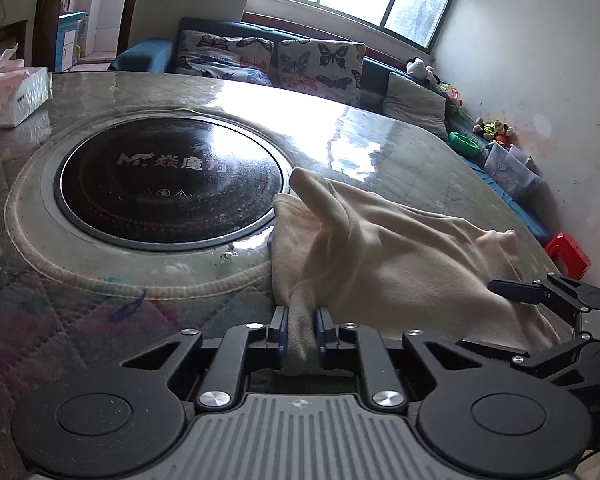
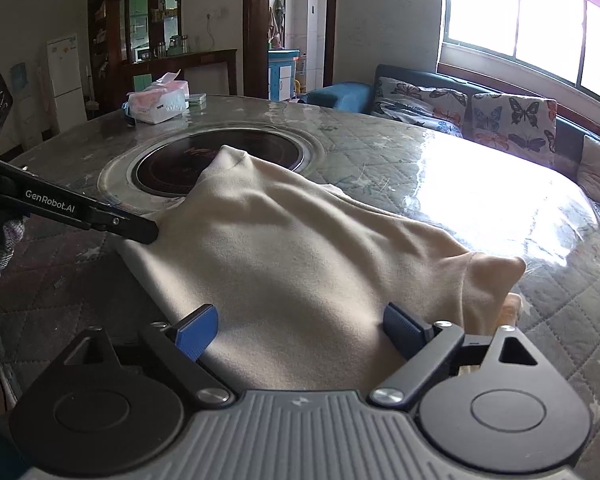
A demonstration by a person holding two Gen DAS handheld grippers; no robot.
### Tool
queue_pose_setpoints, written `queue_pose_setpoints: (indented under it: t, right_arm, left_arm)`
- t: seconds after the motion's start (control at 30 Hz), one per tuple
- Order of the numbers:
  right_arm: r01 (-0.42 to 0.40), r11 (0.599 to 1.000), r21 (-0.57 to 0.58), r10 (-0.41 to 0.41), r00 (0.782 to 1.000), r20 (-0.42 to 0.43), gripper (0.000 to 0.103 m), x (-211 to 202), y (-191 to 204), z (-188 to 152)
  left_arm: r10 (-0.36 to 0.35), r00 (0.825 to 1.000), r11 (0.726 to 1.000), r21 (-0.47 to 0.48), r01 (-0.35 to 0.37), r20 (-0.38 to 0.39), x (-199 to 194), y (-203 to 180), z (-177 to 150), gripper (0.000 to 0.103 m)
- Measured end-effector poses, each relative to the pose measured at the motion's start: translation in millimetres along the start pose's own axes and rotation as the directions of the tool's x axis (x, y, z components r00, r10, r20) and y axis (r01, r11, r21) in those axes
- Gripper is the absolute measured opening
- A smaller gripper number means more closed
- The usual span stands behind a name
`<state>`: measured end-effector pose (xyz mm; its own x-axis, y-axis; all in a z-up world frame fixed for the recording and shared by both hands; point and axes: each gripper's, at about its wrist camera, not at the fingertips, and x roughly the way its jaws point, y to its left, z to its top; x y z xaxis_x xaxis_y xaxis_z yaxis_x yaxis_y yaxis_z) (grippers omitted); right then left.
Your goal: Fold clothes
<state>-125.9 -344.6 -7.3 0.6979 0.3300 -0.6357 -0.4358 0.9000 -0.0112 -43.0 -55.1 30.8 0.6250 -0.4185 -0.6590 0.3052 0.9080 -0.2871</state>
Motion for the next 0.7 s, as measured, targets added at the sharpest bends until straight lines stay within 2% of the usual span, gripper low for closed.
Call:
queue_pose_setpoints:
  t: [0.2, 0.47, 0.7]
  right_arm:
    - [-0.019, 1.0, -0.001, 0.019, 1.0, -0.009, 0.092, -10.6, 5.2, -5.9]
    - [-0.085, 0.995, 0.047, 0.085, 0.996, -0.005, 0.092, -41.8, 9.1, -20.2]
    - [0.005, 0.978, 0.211, -0.005, 1.0, -0.004, 0.091, -46.8, -39.0, -26.0]
  left_arm:
    - [-0.04, 0.999, 0.999, -0.027, 0.04, -0.027, -19.7, 1.4, -16.8, 0.013]
    - [-0.066, 0.997, 0.998, 0.001, 0.066, -0.049, -49.3, 4.3, -42.3, 0.014]
    - [-0.039, 0.999, 0.998, 0.05, 0.041, -0.037, -51.8, 1.2, -34.8, 0.018]
